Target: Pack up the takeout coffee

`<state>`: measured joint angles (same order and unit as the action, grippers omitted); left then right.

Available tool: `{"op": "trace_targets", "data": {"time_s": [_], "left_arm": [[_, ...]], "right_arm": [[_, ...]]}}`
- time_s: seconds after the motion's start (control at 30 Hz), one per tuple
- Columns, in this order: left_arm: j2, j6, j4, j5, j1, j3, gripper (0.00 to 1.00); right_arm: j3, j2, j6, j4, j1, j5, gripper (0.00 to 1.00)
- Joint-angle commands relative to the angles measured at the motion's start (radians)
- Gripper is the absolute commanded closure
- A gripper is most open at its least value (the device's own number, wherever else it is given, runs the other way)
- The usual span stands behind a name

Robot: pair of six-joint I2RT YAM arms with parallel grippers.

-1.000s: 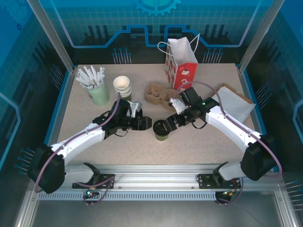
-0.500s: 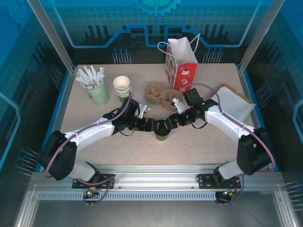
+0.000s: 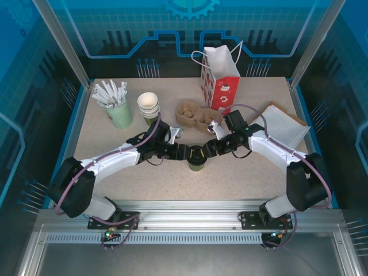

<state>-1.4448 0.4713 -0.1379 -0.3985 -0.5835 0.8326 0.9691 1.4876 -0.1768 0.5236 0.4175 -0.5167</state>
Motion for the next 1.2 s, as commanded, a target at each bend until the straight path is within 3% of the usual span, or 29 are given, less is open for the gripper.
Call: {"op": "trace_targets", "data": {"time_s": [0.0, 0.37, 0.67, 0.93, 1.1, 1.17], "left_arm": [[-0.025, 0.009, -0.011, 0.043, -0.003, -0.053, 0.42], [0.006, 0.042, 0.018, 0.041, -0.005, -0.042, 0.41], [0.055, 0.087, 0.047, 0.055, -0.005, 0.011, 0.32], [0.162, 0.078, 0.007, 0.14, 0.004, 0.013, 0.26], [0.246, 0.073, -0.039, 0.164, 0.087, -0.022, 0.24], [0.279, 0.07, -0.049, 0.167, 0.121, -0.03, 0.24]], "right_arm": [[-0.067, 0.037, -0.006, 0.009, -0.009, 0.072, 0.44], [-0.036, 0.009, -0.016, 0.008, -0.009, 0.056, 0.45], [0.06, -0.05, -0.031, 0.034, -0.003, 0.005, 0.31], [0.063, -0.18, 0.024, 0.149, 0.111, 0.314, 0.15], [0.027, -0.235, 0.053, 0.191, 0.203, 0.431, 0.01], [0.022, -0.245, 0.062, 0.191, 0.263, 0.507, 0.0]]}}
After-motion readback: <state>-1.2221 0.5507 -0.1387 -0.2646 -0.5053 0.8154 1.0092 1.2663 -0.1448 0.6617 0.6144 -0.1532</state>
